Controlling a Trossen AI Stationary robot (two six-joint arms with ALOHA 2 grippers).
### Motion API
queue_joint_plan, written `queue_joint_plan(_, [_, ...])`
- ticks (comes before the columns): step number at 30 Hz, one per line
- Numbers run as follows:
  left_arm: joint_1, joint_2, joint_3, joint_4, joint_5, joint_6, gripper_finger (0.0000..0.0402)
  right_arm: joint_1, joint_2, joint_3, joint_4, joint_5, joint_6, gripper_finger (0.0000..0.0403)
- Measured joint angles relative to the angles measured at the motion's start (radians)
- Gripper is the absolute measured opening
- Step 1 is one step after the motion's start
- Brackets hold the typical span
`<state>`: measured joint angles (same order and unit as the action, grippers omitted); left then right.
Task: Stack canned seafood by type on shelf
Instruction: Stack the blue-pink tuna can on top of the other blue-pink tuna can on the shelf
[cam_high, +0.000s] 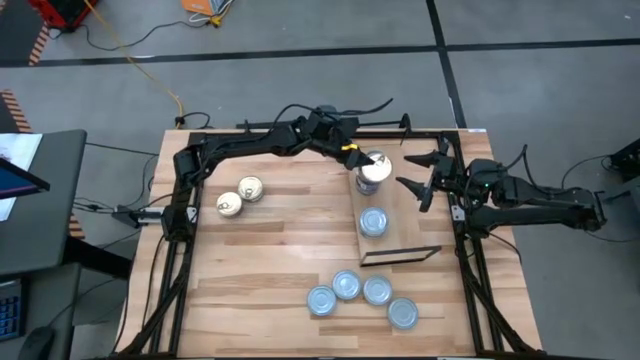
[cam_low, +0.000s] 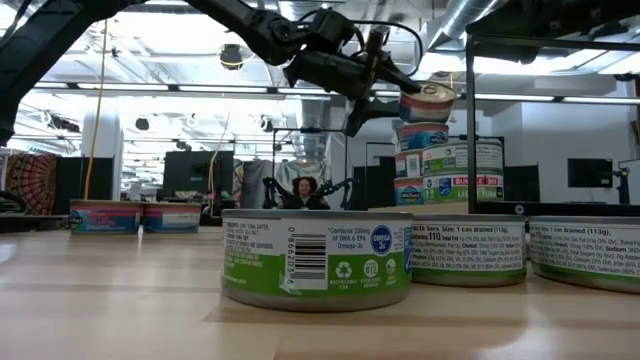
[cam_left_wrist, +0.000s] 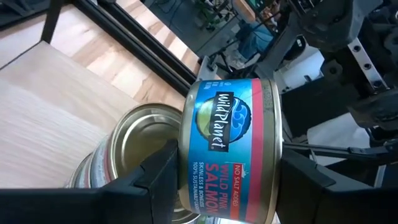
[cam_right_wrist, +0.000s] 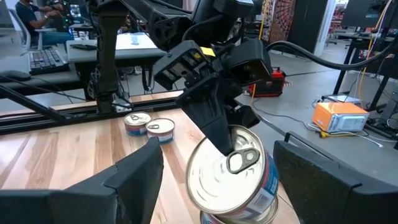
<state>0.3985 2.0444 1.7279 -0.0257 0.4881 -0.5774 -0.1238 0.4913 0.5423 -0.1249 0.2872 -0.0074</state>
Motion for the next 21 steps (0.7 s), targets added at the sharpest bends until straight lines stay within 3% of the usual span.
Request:
queue_joint_plan(8, [0.001,0.004,0.000,0.010,-0.011,0.031,0.0234,0.000,0.000,0.000,0.000,0.000,0.000,0.0326])
queue_joint_plan(14, [0.002,0.004,0.039,-0.088,-0.028,0.108,0.0277,0.000,0.000,0.000,0.000,0.000,-0.001,0.0326])
queue_joint_plan(21, [-0.004,0.002,0.116,-0.217,-0.093,0.247,0.0295,0.000,0.000,0.000,0.000,0.000,-0.001,0.0326])
